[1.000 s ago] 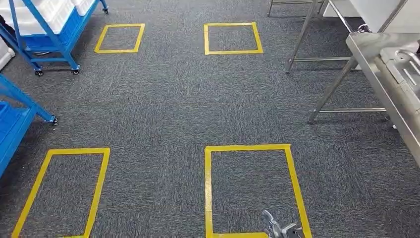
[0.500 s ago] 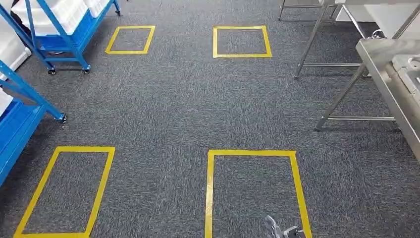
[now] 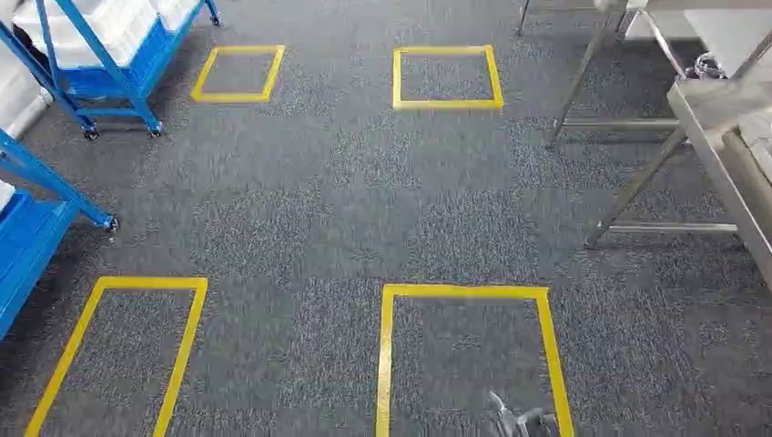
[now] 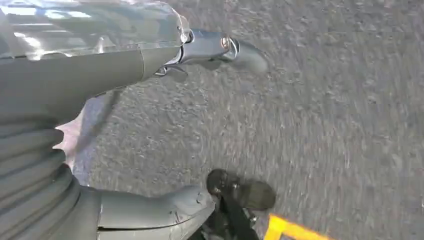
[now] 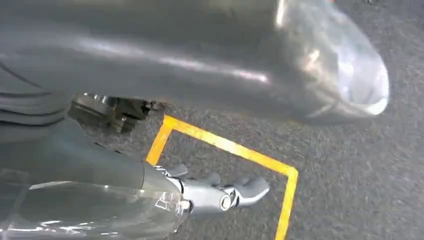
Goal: Take the parts from the cabinet and place them on the table.
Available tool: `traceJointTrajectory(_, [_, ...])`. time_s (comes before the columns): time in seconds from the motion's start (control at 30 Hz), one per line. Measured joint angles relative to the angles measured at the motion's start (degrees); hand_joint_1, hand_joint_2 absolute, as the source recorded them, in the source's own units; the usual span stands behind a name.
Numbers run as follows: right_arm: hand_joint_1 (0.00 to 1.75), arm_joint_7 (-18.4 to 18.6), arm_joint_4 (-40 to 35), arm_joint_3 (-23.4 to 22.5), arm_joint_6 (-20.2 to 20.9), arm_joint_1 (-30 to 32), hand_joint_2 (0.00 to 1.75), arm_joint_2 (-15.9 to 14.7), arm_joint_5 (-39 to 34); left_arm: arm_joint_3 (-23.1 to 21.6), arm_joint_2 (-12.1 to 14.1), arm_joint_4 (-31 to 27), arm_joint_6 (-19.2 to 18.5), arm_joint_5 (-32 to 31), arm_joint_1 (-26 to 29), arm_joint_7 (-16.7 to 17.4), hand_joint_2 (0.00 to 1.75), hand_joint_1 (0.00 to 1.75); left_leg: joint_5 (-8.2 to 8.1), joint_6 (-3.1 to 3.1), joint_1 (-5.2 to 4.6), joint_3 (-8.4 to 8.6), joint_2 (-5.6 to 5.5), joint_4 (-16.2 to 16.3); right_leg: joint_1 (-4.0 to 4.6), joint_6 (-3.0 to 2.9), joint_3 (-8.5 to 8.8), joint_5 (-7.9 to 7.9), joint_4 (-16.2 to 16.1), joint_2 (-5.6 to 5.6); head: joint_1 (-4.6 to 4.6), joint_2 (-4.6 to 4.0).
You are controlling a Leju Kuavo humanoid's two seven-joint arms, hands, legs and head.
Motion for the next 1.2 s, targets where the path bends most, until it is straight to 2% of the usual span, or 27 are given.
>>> traceJointTrajectory(0.03, [0.00, 0.0, 0.1, 0.1, 0.0, -0.1, 0.00, -0.1, -0.1, 0.2, -0.2, 0.2, 0.2, -0.1, 0.0, 0.1, 1.75, 0.00, -0.19, -0.47, 0.26, 1.59, -0.08, -1.4, -0.15, 0.04, -0.17, 0.14, 2.4, -0.04, 0.02, 0.00])
traceJointTrajectory(0.07, [0.00, -0.1, 0.1, 0.2, 0.0, -0.3, 0.00, -0.1, -0.1, 0.6, -0.2, 0.5, 0.5, -0.2, -0.2, 0.2, 1.75, 0.00, -0.43, -0.28, 0.53, 2.66, -0.07, -2.2, -0.05, 0.19, -2.26, -0.04, 5.9, 0.29, 0.17, -0.02])
traceJointTrajectory(0.1, [0.00, 0.0, 0.2, 0.2, -0.1, -0.4, 0.00, -0.2, -0.2, 1.0, -0.2, 0.8, 0.8, -0.3, -0.5, 0.2, 1.75, 0.00, -0.87, -0.33, 0.76, 3.40, -0.10, -2.4, -0.06, 0.51, -5.37, -1.05, 10.1, 0.47, 0.06, 0.02])
traceJointTrajectory(0.17, [0.00, 0.1, 0.2, 0.4, -0.5, -0.2, 0.00, -0.2, -0.4, 1.7, -0.2, 1.2, 1.0, -0.5, -0.9, 0.2, 1.75, 0.00, -2.24, -0.80, 1.25, 4.88, -0.23, -2.4, -0.55, 1.32, -11.41, -5.24, 16.1, 0.49, 0.13, 0.02])
traceJointTrajectory(0.2, [0.00, 0.2, 0.2, 0.4, -0.7, 0.0, 0.00, -0.3, -0.4, 2.0, -0.2, 1.4, 1.0, -0.7, -1.0, 0.2, 1.75, 0.00, -2.97, -1.16, 1.53, 5.83, -0.33, -2.3, -0.89, 1.72, -13.16, -6.63, 16.7, 0.47, 0.18, 0.00])
traceJointTrajectory(0.23, [0.00, 0.3, 0.2, 0.5, -0.9, 0.1, 0.00, -0.3, -0.5, 2.1, -0.2, 1.6, 1.0, -0.9, -1.0, 0.2, 1.75, 0.00, -3.90, -1.57, 1.91, 7.12, -0.42, -2.3, -1.32, 2.10, -14.07, -6.70, 15.4, 0.45, 0.22, 0.00])
traceJointTrajectory(0.27, [0.00, 0.3, 0.2, 0.5, -1.0, 0.1, 0.00, -0.4, -0.5, 2.2, -0.2, 1.8, 1.0, -1.0, -1.0, 0.2, 1.75, 0.00, -4.92, -2.20, 2.36, 8.35, -0.51, -2.2, -1.76, 2.59, -14.08, -5.14, 12.8, 0.44, 0.15, 0.00])
traceJointTrajectory(0.3, [0.00, 0.3, 0.2, 0.5, -1.0, 0.2, 0.00, -0.5, -0.5, 2.2, -0.2, 2.0, 1.0, -1.1, -1.1, 0.2, 1.75, 0.00, -5.98, -2.88, 2.84, 9.53, -0.50, -1.8, -2.26, 3.35, -13.71, -1.87, 9.4, 0.42, 0.26, 0.00])
traceJointTrajectory(0.33, [0.00, 0.4, 0.2, 0.6, -1.1, 0.3, 0.00, -0.5, -0.5, 2.3, -0.2, 2.2, 1.1, -1.3, -1.2, 0.1, 1.75, 0.00, -7.25, -3.47, 3.12, 10.15, -0.45, -1.4, -2.91, 4.28, -13.33, 3.26, 5.9, 0.38, 0.28, 0.00])
traceJointTrajectory(0.37, [0.00, 0.4, 0.3, 0.7, -1.2, 0.5, 0.00, -0.5, -0.6, 2.5, 0.0, 2.3, 1.2, -1.4, -1.3, 0.0, 1.75, 0.00, -8.77, -4.11, 3.06, 10.83, -0.39, -0.1, -3.01, 4.33, -13.79, 8.43, 4.4, -0.88, 0.91, 0.00])
traceJointTrajectory(0.4, [0.00, 0.5, 0.4, 1.0, -1.2, 0.3, 0.00, -0.6, -0.8, 2.6, 0.0, 2.4, 1.3, -1.6, -1.4, -0.1, 1.75, 0.00, -9.63, -4.55, 3.01, 10.65, -0.35, -0.1, -2.51, 2.05, -13.78, 6.34, 5.5, -0.71, 0.90, 0.00])
traceJointTrajectory(0.47, [0.00, 0.5, 0.1, 1.0, -1.6, 0.7, 0.00, -0.6, -0.8, 2.8, 0.0, 2.6, 1.4, -1.6, -1.7, -0.2, 1.75, 0.00, -9.79, -5.23, 3.20, 11.31, -0.09, 0.4, -2.30, 1.02, -13.68, 6.47, 5.6, -0.25, 0.50, 0.00])
traceJointTrajectory(0.53, [0.00, 0.5, 0.1, 1.1, -1.7, 0.8, 0.00, -0.7, -0.9, 2.9, 0.0, 2.9, 1.5, -1.6, -2.0, -0.3, 1.75, 0.00, -8.05, -5.54, 3.56, 9.36, 0.00, 4.8, -2.09, 0.10, -12.57, 5.90, 5.2, -0.05, 0.33, 0.00])
traceJointTrajectory(0.57, [0.00, 0.5, 0.1, 1.2, -1.8, 0.7, 0.00, -0.7, -0.9, 3.0, 0.0, 3.1, 1.5, -1.7, -2.1, -0.4, 1.75, 0.00, -7.58, -5.69, 3.64, 7.06, 0.02, 9.0, -2.00, -0.08, -11.80, 5.77, 4.9, -0.27, 0.31, 0.00])
traceJointTrajectory(0.6, [0.00, 0.5, 0.1, 1.3, -1.9, 0.6, 0.00, -0.7, -1.0, 3.2, 0.0, 3.2, 1.5, -2.0, -2.2, -0.3, 1.75, 0.00, -8.88, -5.80, 3.63, 4.20, 0.01, 13.1, -1.84, -0.35, -11.03, 5.56, 4.5, -0.26, 0.26, 0.00])
traceJointTrajectory(0.63, [0.00, 0.6, 0.1, 1.6, -2.1, 0.5, 0.00, -0.8, -1.2, 3.4, 0.0, 3.4, 1.5, -2.1, -2.2, -0.3, 1.75, 0.00, -11.86, -5.78, 3.58, 1.37, 0.01, 16.6, -1.57, -0.50, -10.31, 5.24, 4.0, -0.21, 0.22, 0.00])
traceJointTrajectory(0.7, [0.00, 0.8, 0.1, 1.7, -2.2, 0.5, 0.00, -0.9, -1.4, 3.5, 0.0, 3.6, 1.4, -2.5, -2.2, -0.3, 1.75, 0.00, -16.88, -5.55, 3.55, -2.23, 0.00, 19.0, -0.95, -0.80, -9.08, 4.56, 3.5, 0.04, 0.22, 0.00])
traceJointTrajectory(0.73, [0.00, 0.9, 0.1, 1.8, -2.2, 0.5, 0.00, -1.0, -1.5, 3.6, 0.0, 3.7, 1.4, -2.5, -2.2, -0.3, 1.75, 0.00, -16.81, -5.23, 3.42, -2.93, 0.00, 18.0, -0.71, -0.92, -8.46, 4.11, 3.4, 0.17, 0.24, 0.00])
traceJointTrajectory(0.77, [0.00, 1.0, 0.1, 1.9, -2.3, 0.4, 0.00, -1.0, -1.5, 3.6, 0.0, 3.7, 1.4, -2.6, -2.2, -0.3, 1.75, 0.00, -14.69, -4.68, 3.13, -2.83, 0.00, 15.5, -0.52, -1.03, -7.79, 3.63, 3.4, 0.23, 0.26, 0.00])
traceJointTrajectory(0.83, [0.00, 1.0, 0.0, 2.0, -2.3, 0.4, 0.00, -1.0, -1.5, 3.7, 0.1, 3.8, 1.4, -2.6, -2.2, -0.3, 1.75, 0.00, -5.32, -3.33, 2.13, -0.99, 0.08, 6.7, -0.41, -1.04, -6.43, 2.74, 3.2, 0.23, 0.26, 0.00])
traceJointTrajectory(0.87, [0.00, 1.0, 0.1, 2.1, -2.3, 0.2, 0.00, -1.0, -1.5, 4.0, 0.2, 3.8, 1.4, -2.6, -2.1, -0.3, 1.75, 0.00, -1.95, -2.68, 1.42, -0.88, 0.29, 3.9, -0.50, -1.02, -6.34, 2.56, 3.1, 0.29, 0.22, 0.00])
traceJointTrajectory(0.9, [0.00, 1.1, 0.1, 2.1, -2.3, 0.1, 0.00, -1.0, -1.6, 4.1, 0.2, 3.8, 1.4, -2.6, -2.2, -0.2, 1.75, 0.00, -3.08, -2.30, 1.16, -1.26, 0.36, 3.8, -0.52, -0.80, -6.28, 2.52, 2.9, 0.52, 0.24, 0.00])
traceJointTrajectory(1.0, [0.00, 1.1, 0.1, 2.2, -2.3, 0.1, 0.00, -1.0, -1.6, 4.2, 0.2, 3.8, 1.4, -2.6, -2.3, -0.3, 1.75, 0.00, -1.92, -1.86, 0.79, -0.83, 0.01, 2.8, -0.76, 0.12, -6.14, 2.44, 2.2, 0.46, -0.09, 0.00])
traceJointTrajectory(1.03, [0.00, 1.1, 0.0, 2.2, -2.3, 0.1, 0.00, -1.2, -1.6, 4.2, 0.2, 3.9, 1.4, -2.6, -2.3, -0.2, 1.75, 0.00, -0.98, -1.92, 1.61, 0.37, -0.06, 0.7, -0.41, 0.51, -5.56, 2.03, 2.2, 0.33, 0.02, 0.00])
traceJointTrajectory(1.07, [0.00, 1.1, 0.0, 2.2, -2.4, 0.0, 0.00, -1.3, -1.6, 4.2, 0.0, 3.9, 1.4, -2.5, -2.3, -0.2, 1.75, 0.00, -0.77, -2.08, 1.46, 1.22, 0.01, -0.3, -0.51, 0.47, -5.93, 1.11, 3.6, 0.38, 0.00, 0.00])
traceJointTrajectory(1.13, [0.00, 1.1, 0.0, 2.4, -2.7, -0.2, 0.00, -1.4, -1.9, 4.2, 0.0, 3.9, 1.6, -2.2, -2.4, 0.2, 1.75, 0.00, -0.96, -1.53, 1.52, 1.48, 0.04, -0.6, -0.46, 0.62, -9.94, -3.02, 11.3, 0.54, 0.07, 0.00])
traceJointTrajectory(1.2, [0.00, 1.1, 0.1, 2.5, -3.0, -0.1, 0.00, -1.6, -2.0, 4.0, -0.1, 3.9, 1.4, -1.9, -2.3, 0.2, 1.75, 0.00, -1.44, -1.49, 1.48, 1.63, -0.03, -0.4, -0.62, 1.02, -14.13, -5.07, 18.1, 0.52, 0.00, 0.00])
